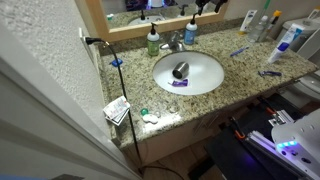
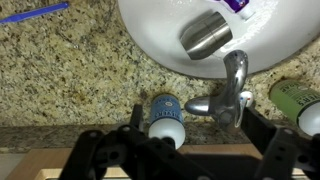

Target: Push the faucet handle down

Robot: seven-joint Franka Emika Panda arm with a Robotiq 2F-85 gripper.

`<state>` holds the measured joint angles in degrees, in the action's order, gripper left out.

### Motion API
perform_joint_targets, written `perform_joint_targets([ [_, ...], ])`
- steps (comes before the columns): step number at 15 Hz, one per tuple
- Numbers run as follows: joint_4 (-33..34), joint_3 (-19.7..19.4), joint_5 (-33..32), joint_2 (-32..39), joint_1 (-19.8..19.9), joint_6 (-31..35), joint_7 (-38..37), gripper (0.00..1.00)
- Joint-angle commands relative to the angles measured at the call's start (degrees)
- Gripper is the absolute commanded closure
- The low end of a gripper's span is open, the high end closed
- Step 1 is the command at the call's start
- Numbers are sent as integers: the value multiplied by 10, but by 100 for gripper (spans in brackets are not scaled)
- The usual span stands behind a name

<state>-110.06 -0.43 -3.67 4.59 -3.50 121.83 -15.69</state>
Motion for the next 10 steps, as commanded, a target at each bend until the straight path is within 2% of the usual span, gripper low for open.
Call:
perform_joint_targets([
  [1,1,7,11,0,6,2,21,0],
  [5,7,9,46,0,7,-35,26,0],
  [6,2,8,25,0,5,-12,9,0],
  [10,2,8,27,1,5,-13,9,0],
])
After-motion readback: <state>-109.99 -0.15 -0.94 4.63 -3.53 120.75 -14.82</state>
